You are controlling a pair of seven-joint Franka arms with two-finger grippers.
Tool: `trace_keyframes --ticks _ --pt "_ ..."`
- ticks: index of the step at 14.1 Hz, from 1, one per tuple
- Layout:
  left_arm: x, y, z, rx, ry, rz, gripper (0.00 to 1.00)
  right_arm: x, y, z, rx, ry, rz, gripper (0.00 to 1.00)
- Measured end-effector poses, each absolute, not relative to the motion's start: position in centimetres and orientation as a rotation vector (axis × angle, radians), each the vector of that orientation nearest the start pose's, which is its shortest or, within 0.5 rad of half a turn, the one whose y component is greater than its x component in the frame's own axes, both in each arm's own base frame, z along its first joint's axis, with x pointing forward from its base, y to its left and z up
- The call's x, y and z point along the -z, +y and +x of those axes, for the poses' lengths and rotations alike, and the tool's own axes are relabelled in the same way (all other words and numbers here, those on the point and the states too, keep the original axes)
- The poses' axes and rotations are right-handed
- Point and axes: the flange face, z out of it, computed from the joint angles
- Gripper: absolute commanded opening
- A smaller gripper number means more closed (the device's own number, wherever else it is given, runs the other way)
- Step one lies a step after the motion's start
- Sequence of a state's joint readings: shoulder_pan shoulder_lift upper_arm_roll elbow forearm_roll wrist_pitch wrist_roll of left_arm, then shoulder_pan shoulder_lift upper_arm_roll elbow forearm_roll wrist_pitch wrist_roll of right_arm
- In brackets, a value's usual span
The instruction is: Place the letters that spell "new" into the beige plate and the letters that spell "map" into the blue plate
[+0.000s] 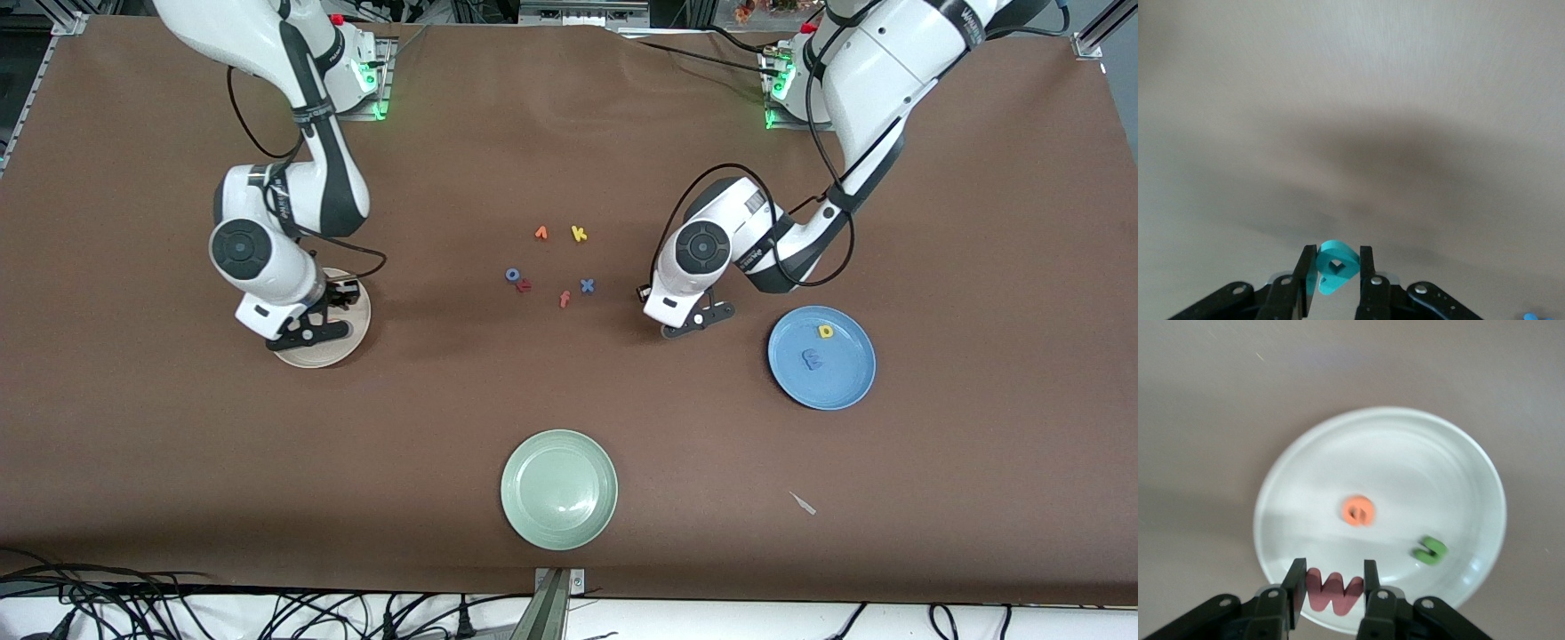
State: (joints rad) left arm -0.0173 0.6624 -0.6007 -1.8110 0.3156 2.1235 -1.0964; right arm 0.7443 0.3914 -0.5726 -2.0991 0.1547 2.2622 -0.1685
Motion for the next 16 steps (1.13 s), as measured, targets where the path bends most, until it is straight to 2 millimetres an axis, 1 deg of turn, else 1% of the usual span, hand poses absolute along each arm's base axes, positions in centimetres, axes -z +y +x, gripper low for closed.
trace_keyframes --ticks 1,2,3,4,5,7,9,10,11,12,14,16 --pt "-22.2 -32.7 53.7 -0.347 -0.488 -2.987 0.00 -24.8 9.2 54.5 -0.269 -0.387 -3.197 0.31" --pt "-23.1 -31.9 54.5 -0.351 -0.453 -2.983 0.00 -24.9 8.4 53.7 -0.283 -0.374 -3.184 0.44" --pt "-23.9 -30.9 55.4 -0.358 -0.412 -2.981 0.00 -25.1 7.8 52.9 -0.290 -0.367 -3.170 0.76" --pt "-24.5 -29.5 56.3 -0.368 -0.369 -2.980 0.00 -25.4 7.4 52.4 -0.290 -0.360 -3.159 0.82" --pt "-24.9 -27.7 57.3 -0.379 -0.323 -2.984 0.00 -25.7 7.3 52.1 -0.284 -0.356 -3.152 0.87" --pt "-25.5 -23.2 59.3 -0.390 -0.237 -3.009 0.00 -25.8 7.3 52.1 -0.274 -0.357 -3.150 0.87" --pt "-25.5 -18.3 61.0 -0.382 -0.153 -3.017 0.00 -25.9 7.5 52.1 -0.269 -0.361 -3.150 0.87" --pt "-25.3 -16.2 61.6 -0.362 -0.118 -3.005 0.00 -25.9 7.6 52.2 -0.263 -0.362 -3.151 0.87" --pt "-25.1 -14.7 62.1 -0.338 -0.092 -2.991 0.00 -26.1 7.8 52.4 -0.250 -0.359 -3.153 0.90" --pt "-24.9 -14.0 62.4 -0.317 -0.075 -2.987 0.00 -26.6 8.2 52.8 -0.229 -0.348 -3.156 0.90" --pt "-24.1 -14.3 62.7 -0.283 -0.053 -3.002 0.00 -28.0 9.7 53.9 -0.174 -0.334 -3.159 0.90" --pt "-22.7 -14.0 62.9 -0.268 -0.054 -3.019 0.00 -30.1 11.3 55.2 -0.137 -0.334 -3.156 0.92"
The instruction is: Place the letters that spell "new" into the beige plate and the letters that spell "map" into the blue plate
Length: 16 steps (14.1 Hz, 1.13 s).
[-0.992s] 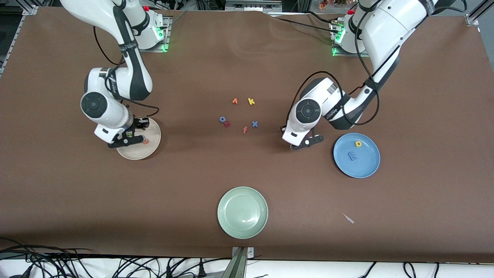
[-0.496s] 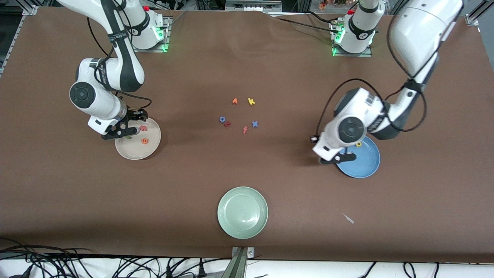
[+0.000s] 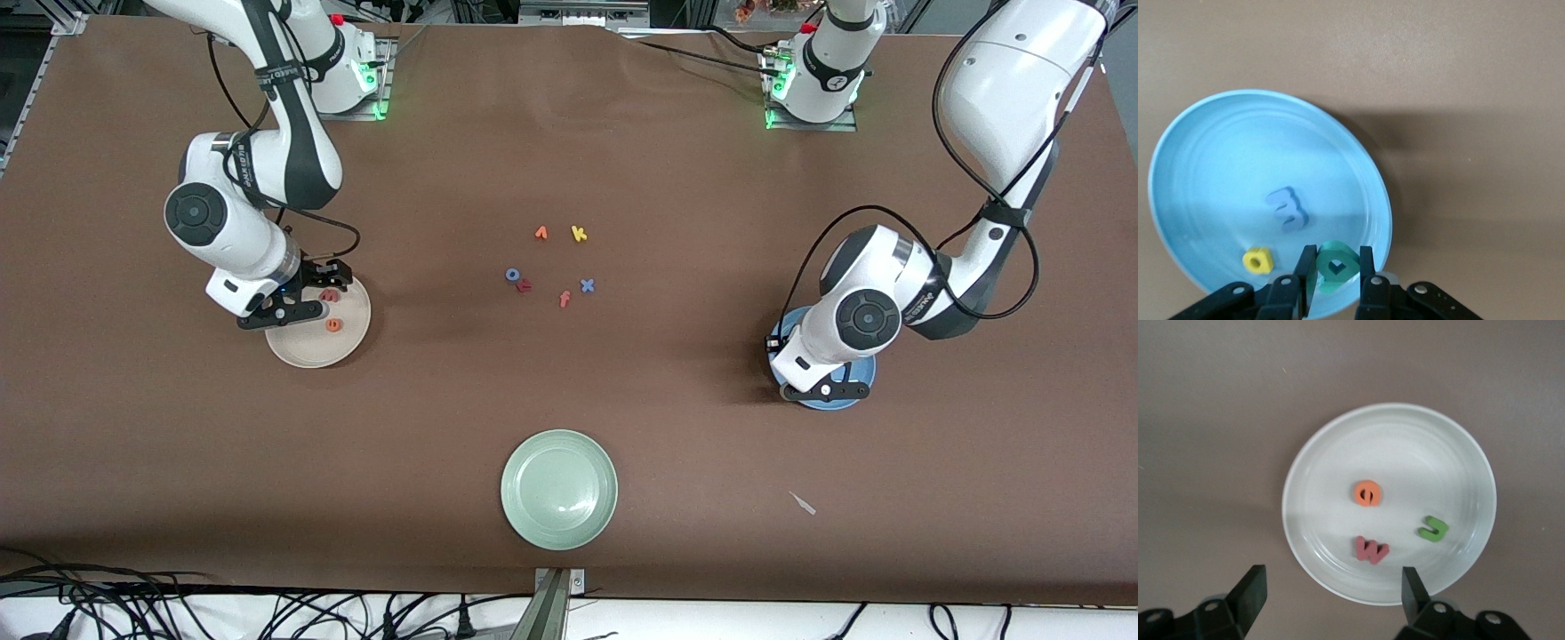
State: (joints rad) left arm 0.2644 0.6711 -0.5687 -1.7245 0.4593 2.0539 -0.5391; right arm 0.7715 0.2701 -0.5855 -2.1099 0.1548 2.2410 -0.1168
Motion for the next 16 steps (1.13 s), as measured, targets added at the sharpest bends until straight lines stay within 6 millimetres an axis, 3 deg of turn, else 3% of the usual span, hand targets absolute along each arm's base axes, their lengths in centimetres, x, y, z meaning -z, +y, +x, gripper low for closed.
trace_keyframes --ticks 1,2,3,4,5,8,11,13,16 --pt "-21.8 -13.6 63.0 -0.270 -0.055 -3.026 0.00 -31.5 11.9 55.9 -0.128 -0.342 -3.151 0.93" --pt "-21.0 -13.2 63.0 -0.278 -0.054 -3.029 0.11 -33.1 12.4 56.8 -0.123 -0.349 -3.146 0.96" --pt "-20.4 -12.9 63.0 -0.289 -0.057 -3.030 0.36 -35.1 13.0 57.6 -0.118 -0.358 -3.140 0.99" --pt "-20.0 -12.8 63.0 -0.297 -0.059 -3.033 0.82 -37.4 13.6 58.5 -0.111 -0.371 -3.134 0.99" --pt "-19.8 -12.8 62.9 -0.299 -0.057 -3.034 1.00 -39.7 14.2 59.1 -0.101 -0.383 -3.128 0.99" --pt "-20.2 -12.9 63.2 -0.287 -0.058 -3.038 1.00 -44.7 15.3 60.2 -0.068 -0.408 -3.116 1.00" --pt "-22.6 -13.4 63.7 -0.247 -0.052 -3.037 1.00 -47.5 15.8 60.6 -0.049 -0.422 -3.111 1.00" --pt "-26.2 -14.6 63.7 -0.212 -0.026 -3.022 1.00 -48.7 16.4 60.4 -0.084 -0.437 -3.102 1.00" --pt "-33.7 -18.1 62.7 -0.128 0.033 -3.015 1.00 -51.9 16.6 59.7 -0.083 -0.477 -3.110 1.00"
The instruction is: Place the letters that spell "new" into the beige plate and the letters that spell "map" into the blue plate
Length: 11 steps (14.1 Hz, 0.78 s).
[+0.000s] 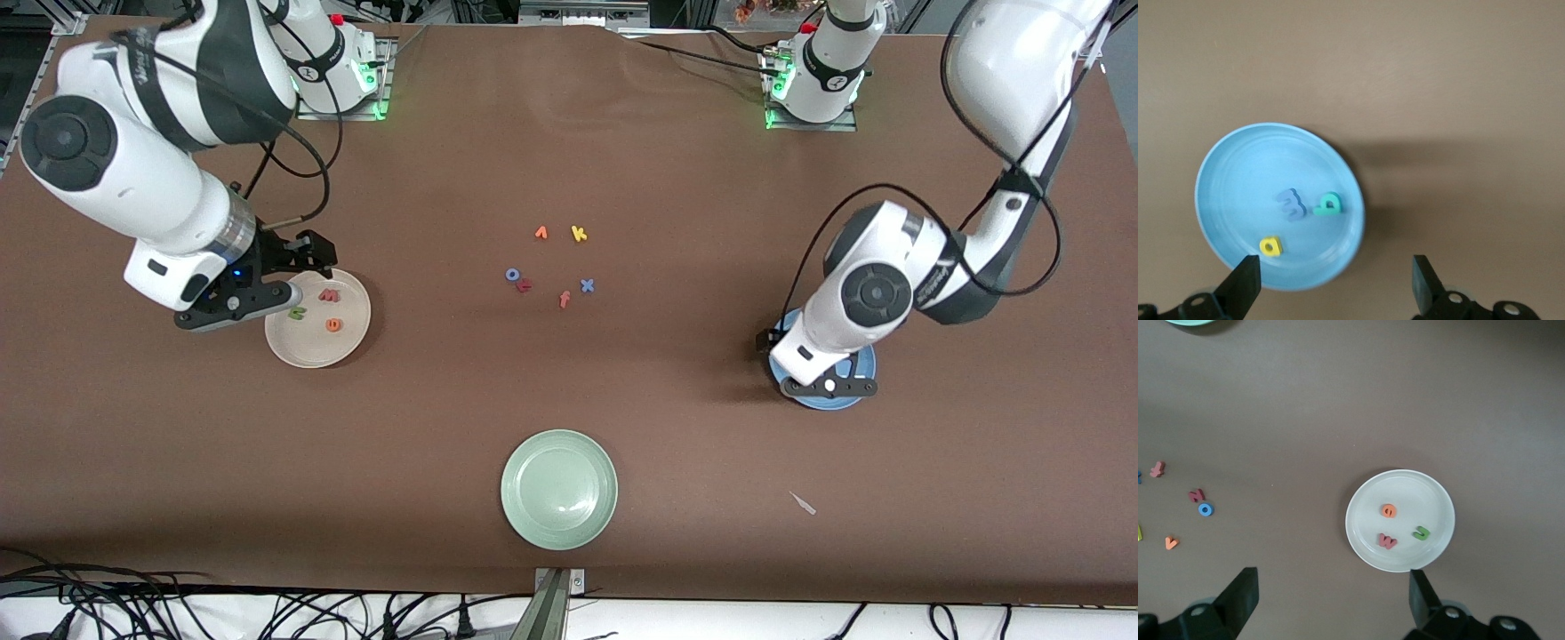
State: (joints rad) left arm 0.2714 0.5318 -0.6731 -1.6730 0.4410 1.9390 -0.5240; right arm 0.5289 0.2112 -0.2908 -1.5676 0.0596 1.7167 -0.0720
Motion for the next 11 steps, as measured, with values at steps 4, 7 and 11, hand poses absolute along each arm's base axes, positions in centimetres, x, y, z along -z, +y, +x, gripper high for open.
trace_keyframes --ticks 4,7,11 --pt "-43.5 -18.0 63.0 -0.149 0.009 -2.987 1.00 -58.1 14.1 56.4 -0.071 -0.431 -3.091 1.00" --pt "-47.3 -15.3 64.3 -0.187 0.139 -3.070 1.00 -61.3 11.2 53.7 -0.052 -0.376 -3.093 1.00" --pt "-53.4 -9.4 64.1 -0.108 0.259 -3.158 1.00 -60.8 6.8 53.5 -0.073 -0.312 -3.109 1.00"
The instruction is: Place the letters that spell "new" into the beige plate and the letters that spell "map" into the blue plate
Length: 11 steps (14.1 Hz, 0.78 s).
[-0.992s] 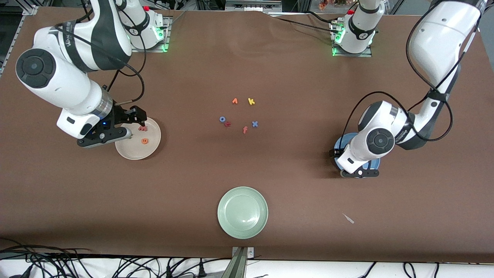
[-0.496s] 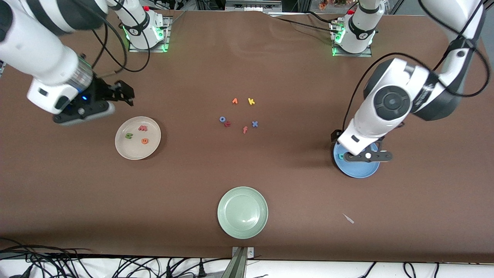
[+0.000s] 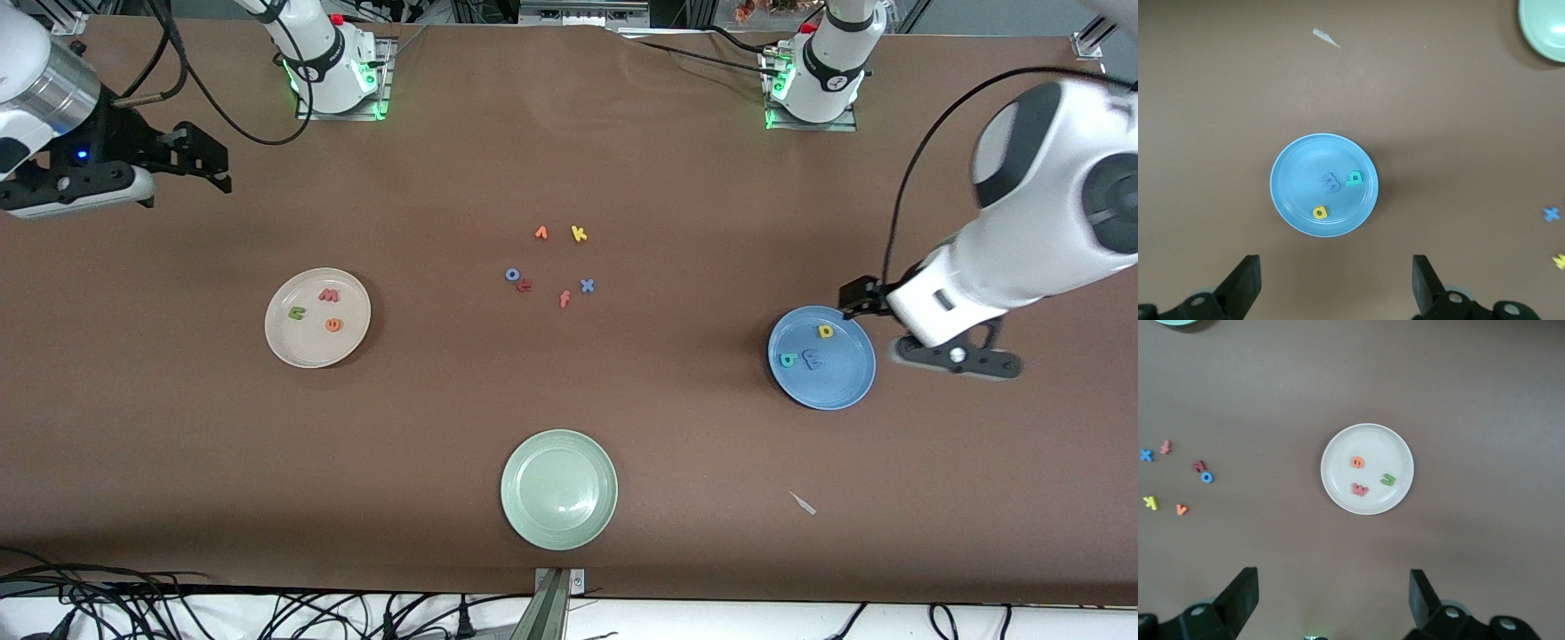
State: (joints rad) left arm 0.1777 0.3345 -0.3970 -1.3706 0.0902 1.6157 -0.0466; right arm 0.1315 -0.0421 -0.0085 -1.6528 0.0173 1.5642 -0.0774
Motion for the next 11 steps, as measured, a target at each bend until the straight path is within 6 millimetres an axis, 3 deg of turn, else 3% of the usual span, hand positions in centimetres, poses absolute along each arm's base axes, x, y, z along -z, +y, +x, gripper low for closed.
trace_keyframes --ticks 2,4,8,11 --pt "-57.0 -7.5 62.5 -0.051 0.212 -3.187 1.00 -60.4 6.6 53.7 -0.086 -0.318 -3.129 1.00" --pt "-59.0 -6.6 60.3 -0.030 0.175 -3.168 1.00 -60.3 7.1 53.6 -0.089 -0.336 -3.137 1.00" --pt "-58.9 -7.8 56.9 -0.014 0.200 -3.146 1.00 -60.3 7.2 53.6 -0.087 -0.340 -3.139 1.00" --pt "-58.9 -8.0 55.9 -0.008 0.207 -3.141 1.00 -60.3 6.9 53.7 -0.084 -0.333 -3.142 1.00"
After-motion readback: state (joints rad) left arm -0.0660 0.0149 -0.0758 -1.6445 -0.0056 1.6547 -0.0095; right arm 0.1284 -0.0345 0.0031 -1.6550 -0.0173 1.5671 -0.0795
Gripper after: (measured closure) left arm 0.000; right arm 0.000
